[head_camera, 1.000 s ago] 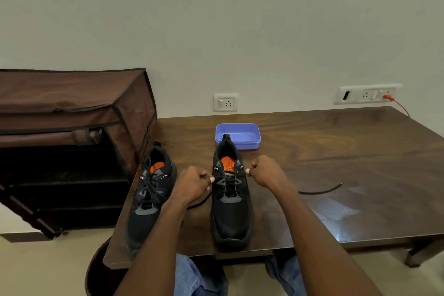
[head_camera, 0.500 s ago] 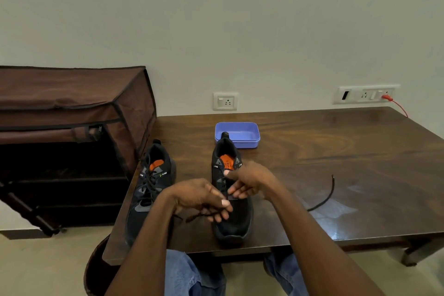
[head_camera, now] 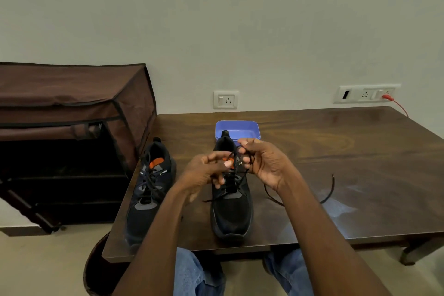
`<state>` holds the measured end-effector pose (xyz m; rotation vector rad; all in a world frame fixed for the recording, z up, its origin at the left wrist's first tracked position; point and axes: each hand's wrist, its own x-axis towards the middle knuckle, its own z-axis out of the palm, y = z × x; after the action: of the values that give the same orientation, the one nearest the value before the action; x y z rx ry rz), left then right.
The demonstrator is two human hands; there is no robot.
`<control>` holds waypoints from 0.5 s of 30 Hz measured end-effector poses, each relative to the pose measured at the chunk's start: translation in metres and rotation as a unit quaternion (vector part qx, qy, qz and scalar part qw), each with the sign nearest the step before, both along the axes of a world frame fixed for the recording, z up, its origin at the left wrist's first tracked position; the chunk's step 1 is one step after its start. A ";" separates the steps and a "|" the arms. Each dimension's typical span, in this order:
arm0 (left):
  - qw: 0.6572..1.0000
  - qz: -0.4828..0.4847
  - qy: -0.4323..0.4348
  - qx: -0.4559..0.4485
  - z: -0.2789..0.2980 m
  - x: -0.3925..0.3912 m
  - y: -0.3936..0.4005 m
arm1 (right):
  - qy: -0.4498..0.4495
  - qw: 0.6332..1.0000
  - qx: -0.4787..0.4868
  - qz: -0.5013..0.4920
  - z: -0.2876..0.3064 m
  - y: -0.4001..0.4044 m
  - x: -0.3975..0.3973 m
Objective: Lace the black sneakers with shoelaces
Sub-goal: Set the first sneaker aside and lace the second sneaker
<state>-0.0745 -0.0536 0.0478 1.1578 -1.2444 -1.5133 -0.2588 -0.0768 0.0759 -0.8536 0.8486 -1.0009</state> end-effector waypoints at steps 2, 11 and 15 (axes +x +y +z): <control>0.996 0.086 -0.009 0.020 -0.003 0.002 -0.004 | -0.028 0.998 0.002 -0.059 0.002 -0.005 -0.014; 0.860 0.297 -0.413 0.033 -0.017 0.023 -0.007 | 0.239 0.953 0.009 -0.186 -0.012 -0.017 -0.047; 0.928 0.153 -0.282 -0.188 -0.011 -0.003 -0.010 | 0.357 0.933 -0.039 -0.025 -0.012 -0.006 -0.017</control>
<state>-0.0778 -0.0633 0.0367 1.4892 -1.5521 -0.6802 -0.2759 -0.0825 0.0639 -1.3005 1.4564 -0.7652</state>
